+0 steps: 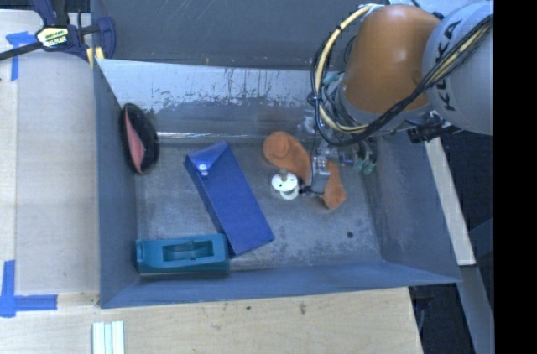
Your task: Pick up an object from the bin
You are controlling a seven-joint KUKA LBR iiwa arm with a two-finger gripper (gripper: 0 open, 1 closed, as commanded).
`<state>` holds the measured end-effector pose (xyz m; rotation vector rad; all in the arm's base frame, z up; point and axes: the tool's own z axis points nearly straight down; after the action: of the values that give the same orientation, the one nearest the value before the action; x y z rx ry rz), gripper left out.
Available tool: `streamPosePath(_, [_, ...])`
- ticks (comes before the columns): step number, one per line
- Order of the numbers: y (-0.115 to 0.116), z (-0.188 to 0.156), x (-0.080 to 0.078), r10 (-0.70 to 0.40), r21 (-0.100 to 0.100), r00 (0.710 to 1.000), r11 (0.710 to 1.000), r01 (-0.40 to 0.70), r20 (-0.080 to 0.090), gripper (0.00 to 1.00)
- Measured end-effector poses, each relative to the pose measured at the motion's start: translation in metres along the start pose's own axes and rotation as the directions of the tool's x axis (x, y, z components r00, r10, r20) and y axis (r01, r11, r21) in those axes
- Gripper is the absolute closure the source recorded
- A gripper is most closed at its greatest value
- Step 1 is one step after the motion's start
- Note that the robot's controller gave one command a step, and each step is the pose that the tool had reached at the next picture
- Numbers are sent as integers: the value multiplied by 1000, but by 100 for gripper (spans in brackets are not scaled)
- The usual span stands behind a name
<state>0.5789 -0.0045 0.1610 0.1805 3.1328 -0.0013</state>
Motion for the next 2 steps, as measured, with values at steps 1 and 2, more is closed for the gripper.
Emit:
streamPosePath(1, [-10, 5, 3, -103, 2, 995, 995, 103, 1, 0])
streamPosePath(2, [-22, 68, 41, 141, 0, 990, 990, -141, -1, 100])
